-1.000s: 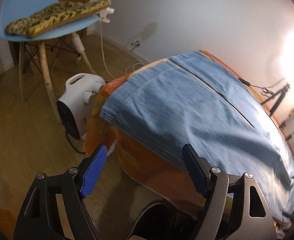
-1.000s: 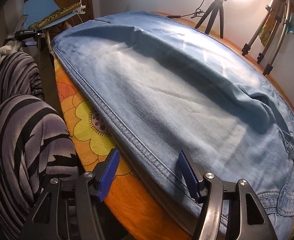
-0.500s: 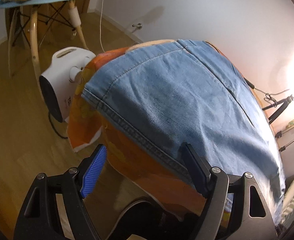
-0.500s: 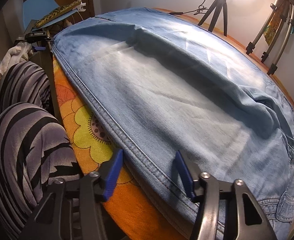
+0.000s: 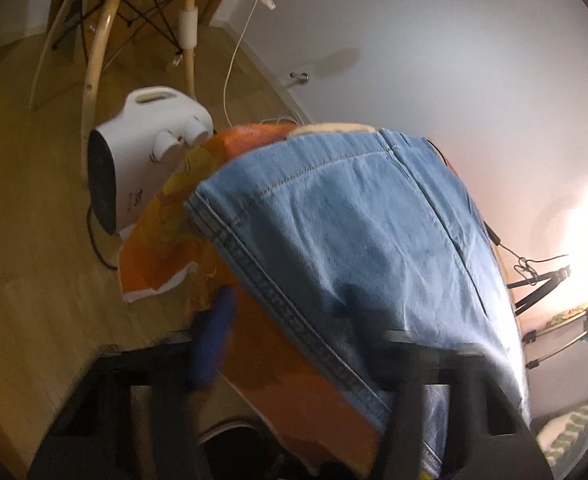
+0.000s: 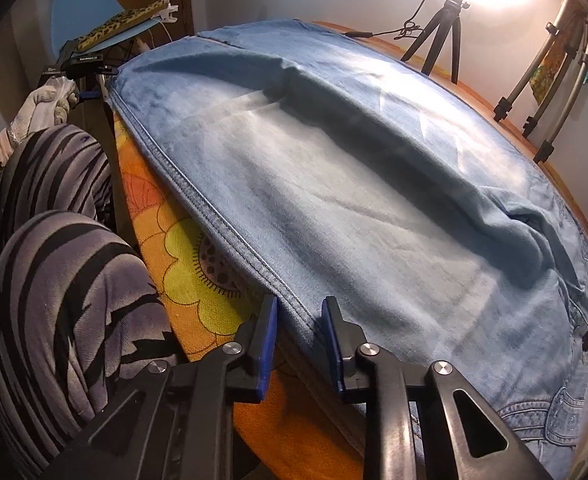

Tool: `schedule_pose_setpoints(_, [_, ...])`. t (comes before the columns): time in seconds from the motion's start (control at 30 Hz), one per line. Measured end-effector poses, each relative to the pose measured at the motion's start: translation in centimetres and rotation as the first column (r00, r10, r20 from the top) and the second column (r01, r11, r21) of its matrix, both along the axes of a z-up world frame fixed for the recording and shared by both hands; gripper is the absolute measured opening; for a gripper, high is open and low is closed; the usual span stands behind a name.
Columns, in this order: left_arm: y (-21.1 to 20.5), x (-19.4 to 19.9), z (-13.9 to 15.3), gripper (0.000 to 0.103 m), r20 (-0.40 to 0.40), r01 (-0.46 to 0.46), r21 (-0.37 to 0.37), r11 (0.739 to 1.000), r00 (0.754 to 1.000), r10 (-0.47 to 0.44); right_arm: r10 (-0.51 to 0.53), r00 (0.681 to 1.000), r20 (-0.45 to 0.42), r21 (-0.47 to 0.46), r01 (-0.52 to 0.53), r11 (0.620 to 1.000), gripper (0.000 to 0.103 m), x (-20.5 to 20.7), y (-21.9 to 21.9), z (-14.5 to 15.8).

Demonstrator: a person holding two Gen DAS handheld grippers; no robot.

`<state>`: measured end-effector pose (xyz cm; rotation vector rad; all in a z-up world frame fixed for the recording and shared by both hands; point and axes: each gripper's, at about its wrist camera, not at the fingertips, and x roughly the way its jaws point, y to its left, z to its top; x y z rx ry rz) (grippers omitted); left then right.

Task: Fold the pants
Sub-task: 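Lower both tools to the jeans' seam edge and close on it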

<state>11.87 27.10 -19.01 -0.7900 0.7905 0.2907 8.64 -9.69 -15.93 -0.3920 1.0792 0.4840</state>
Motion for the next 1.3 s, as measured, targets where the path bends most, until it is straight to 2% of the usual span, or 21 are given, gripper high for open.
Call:
schedule_pose_setpoints(0.03, [0.0,0.0,0.2,0.031,0.01,0.001,0.005,1.0,1.0,-0.001,-0.001,1.0,0.002,0.0,0.001,1.0,0.02,0.0,0.0,0.1])
schedule_pose_setpoints(0.1, [-0.2,0.0,0.5,0.01,0.016,0.006,0.032,0.999,1.0,-0.007,-0.001,1.0,0.002,0.004,0.001,1.0,0.016,0.1,0.0,0.1])
schedule_pose_setpoints(0.17, [-0.4,0.1,0.9,0.009,0.023,0.01,0.064,0.998,1.0,-0.012,-0.006,1.0,0.007,0.002,0.006,1.0,0.015,0.2,0.0,0.2])
schedule_pose_setpoints(0.27, [-0.5,-0.2,1.2,0.009,0.038,0.025,0.067,0.997,0.999,-0.027,-0.017,0.999,0.033,-0.006,0.018,1.0,0.011,0.4,0.1,0.7])
schedule_pose_setpoints(0.37, [0.2,-0.5,0.6,0.012,0.021,0.014,0.049,0.999,1.0,-0.015,-0.021,0.997,0.068,-0.02,0.023,1.0,0.009,0.9,0.2,1.4])
schedule_pose_setpoints(0.4, [0.5,-0.7,0.5,0.022,0.018,0.008,0.042,0.999,1.0,-0.009,-0.023,0.996,0.088,-0.03,0.025,0.999,0.007,1.3,0.3,1.8])
schedule_pose_setpoints(0.43, [0.8,-0.8,0.3,0.029,0.014,-0.004,0.036,0.999,1.0,0.004,-0.028,0.994,0.103,-0.035,0.032,0.999,0.006,1.7,0.2,2.2])
schedule_pose_setpoints(0.47, [1.2,-1.2,0.2,0.038,0.017,-0.022,0.026,0.999,1.0,0.021,-0.037,0.992,0.119,-0.038,0.042,0.998,0.0,2.1,0.1,2.5])
schedule_pose_setpoints(0.53, [1.6,-1.5,0.2,0.042,0.027,-0.031,0.005,1.0,0.999,0.031,-0.075,0.984,0.164,-0.052,0.085,0.995,0.0,3.8,-0.3,3.4])
schedule_pose_setpoints(0.6, [1.8,-1.4,0.2,0.053,0.02,-0.026,0.008,1.0,0.999,0.026,-0.095,0.979,0.18,-0.046,0.105,0.993,0.0,5.1,-0.9,3.9])
schedule_pose_setpoints(0.67, [2.0,-1.3,0.0,0.058,0.019,-0.026,0.009,1.0,0.999,0.026,-0.106,0.977,0.184,-0.043,0.116,0.992,0.0,6.3,-1.2,4.3])
schedule_pose_setpoints(0.87, [4.0,-1.3,-2.2,0.06,0.039,-0.085,-0.073,0.994,0.995,0.088,-0.084,0.987,0.14,-0.02,0.088,0.996,0.0,6.3,-0.6,4.0])
schedule_pose_setpoints(1.07, [6.0,-2.0,-4.4,0.06,0.097,-0.155,-0.229,0.961,0.979,0.181,-0.088,0.991,0.103,-0.023,0.091,0.996,0.0,5.1,-0.3,2.7])
schedule_pose_setpoints(1.17, [6.0,-2.2,-4.4,0.057,0.114,-0.168,-0.263,0.95,0.972,0.204,-0.093,0.99,0.105,-0.024,0.096,0.995,0.0,5.0,-0.2,2.8])
schedule_pose_setpoints(1.23, [5.9,-2.1,-4.1,0.054,0.134,-0.162,-0.274,0.948,0.97,0.205,-0.091,0.99,0.107,-0.024,0.094,0.995,0.0,4.9,-0.1,2.9])
schedule_pose_setpoints(1.3, [5.6,-1.8,-3.5,0.037,0.159,-0.136,-0.289,0.948,0.969,0.188,-0.089,0.99,0.109,-0.025,0.093,0.995,0.0,4.7,0.1,3.0])
